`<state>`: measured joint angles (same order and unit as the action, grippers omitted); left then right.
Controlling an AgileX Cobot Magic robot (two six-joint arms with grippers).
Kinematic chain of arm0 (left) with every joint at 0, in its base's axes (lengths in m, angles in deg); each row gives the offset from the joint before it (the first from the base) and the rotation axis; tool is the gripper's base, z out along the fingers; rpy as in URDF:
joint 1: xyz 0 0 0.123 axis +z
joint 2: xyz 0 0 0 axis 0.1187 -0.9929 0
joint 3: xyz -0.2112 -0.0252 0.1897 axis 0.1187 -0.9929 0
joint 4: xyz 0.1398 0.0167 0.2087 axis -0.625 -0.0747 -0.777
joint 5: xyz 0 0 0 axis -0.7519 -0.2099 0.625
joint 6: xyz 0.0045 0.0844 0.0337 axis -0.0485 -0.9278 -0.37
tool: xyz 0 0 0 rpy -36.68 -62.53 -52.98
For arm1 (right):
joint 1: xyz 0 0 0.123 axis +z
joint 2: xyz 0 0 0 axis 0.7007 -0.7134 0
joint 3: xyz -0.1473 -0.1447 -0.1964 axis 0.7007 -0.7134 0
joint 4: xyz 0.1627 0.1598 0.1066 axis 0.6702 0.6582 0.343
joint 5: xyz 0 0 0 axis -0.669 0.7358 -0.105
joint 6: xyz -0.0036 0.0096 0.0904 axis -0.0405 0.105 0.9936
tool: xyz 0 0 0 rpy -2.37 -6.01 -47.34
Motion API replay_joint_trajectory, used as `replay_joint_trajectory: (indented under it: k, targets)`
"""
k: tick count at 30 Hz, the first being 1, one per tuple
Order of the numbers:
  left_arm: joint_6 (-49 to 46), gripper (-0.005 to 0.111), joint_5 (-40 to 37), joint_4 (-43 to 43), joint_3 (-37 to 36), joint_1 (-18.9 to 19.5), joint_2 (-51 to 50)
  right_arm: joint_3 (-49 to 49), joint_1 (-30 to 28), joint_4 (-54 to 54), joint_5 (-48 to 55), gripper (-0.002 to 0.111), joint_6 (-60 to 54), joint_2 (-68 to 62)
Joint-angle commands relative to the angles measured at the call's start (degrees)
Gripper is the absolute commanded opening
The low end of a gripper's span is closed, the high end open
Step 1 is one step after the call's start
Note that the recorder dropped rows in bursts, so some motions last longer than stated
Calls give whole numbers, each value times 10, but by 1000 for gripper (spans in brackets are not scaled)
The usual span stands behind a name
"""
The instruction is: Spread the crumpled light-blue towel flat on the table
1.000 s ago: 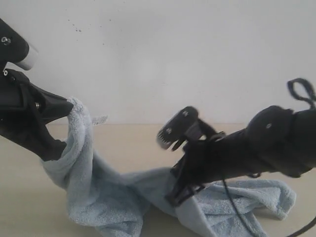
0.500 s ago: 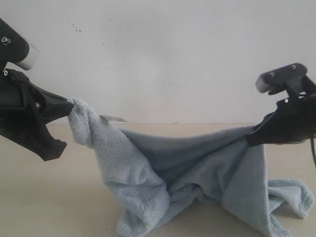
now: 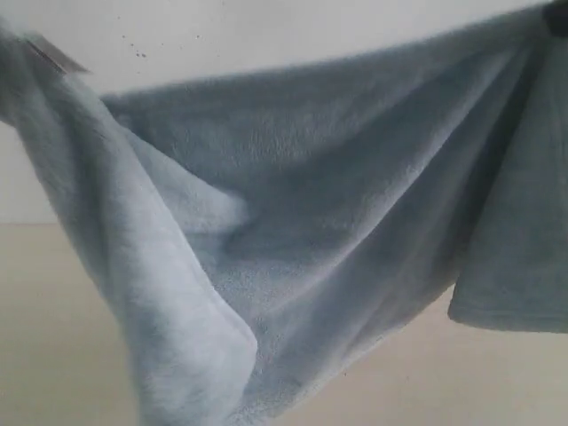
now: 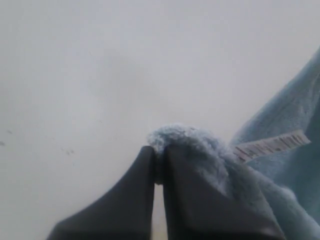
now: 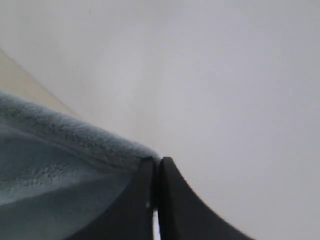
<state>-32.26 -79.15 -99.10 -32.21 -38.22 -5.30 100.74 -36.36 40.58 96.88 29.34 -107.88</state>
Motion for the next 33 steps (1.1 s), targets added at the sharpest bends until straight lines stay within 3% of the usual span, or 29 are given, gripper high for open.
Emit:
replay_joint_trajectory:
  k: [1,6,11,17,23,27,29,33]
  targets:
    - [-5,4,11,-16,-1,2,58,22,-3,-20,-3,0,8,38]
    - [-5,4,-40,-46,-1,2,40,22,-3,-60,38,0,18,16]
    - [-5,4,-108,-57,-1,3,-52,22,-3,-96,149,0,92,-97]
    - [-5,4,-86,-63,-1,3,-193,22,-3,-103,236,0,159,-221]
    - [-5,4,-76,-91,-1,18,-288,22,-3,-111,207,0,176,-284]
    - [4,4,-69,-124,-1,53,-357,22,-3,-111,164,0,176,-319]
    - [45,4,-30,-124,-1,78,-386,22,-3,-111,132,1,176,-335]
    - [118,10,66,-124,-1,109,-423,22,-3,-111,90,18,176,-364]
